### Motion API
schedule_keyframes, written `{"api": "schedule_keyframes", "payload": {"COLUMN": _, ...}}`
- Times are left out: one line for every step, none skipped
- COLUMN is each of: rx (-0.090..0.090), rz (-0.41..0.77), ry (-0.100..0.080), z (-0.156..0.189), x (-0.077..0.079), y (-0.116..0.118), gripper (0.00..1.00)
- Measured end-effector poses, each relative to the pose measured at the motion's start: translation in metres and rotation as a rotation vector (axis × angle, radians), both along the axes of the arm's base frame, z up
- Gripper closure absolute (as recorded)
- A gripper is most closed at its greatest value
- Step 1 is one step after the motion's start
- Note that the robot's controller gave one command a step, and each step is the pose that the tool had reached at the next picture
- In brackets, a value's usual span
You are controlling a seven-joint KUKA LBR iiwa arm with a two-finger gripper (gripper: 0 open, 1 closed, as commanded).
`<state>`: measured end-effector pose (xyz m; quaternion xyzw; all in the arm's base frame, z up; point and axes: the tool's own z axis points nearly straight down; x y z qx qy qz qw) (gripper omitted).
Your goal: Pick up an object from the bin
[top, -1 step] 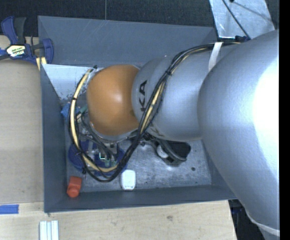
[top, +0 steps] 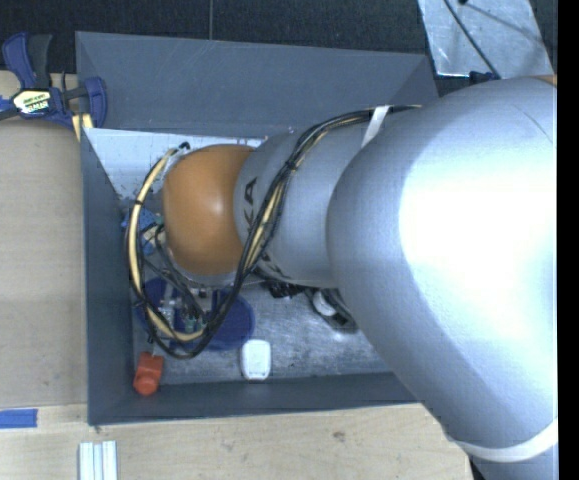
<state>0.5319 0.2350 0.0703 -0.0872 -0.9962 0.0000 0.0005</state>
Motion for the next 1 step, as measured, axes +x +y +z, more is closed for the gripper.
{"api": "schedule_keyframes", "payload": {"rx": 0.002, "rz": -0.001, "ry": -0.002, "z": 0.0013, "x": 0.0009, "y": 0.0001, "gripper": 0.0}}
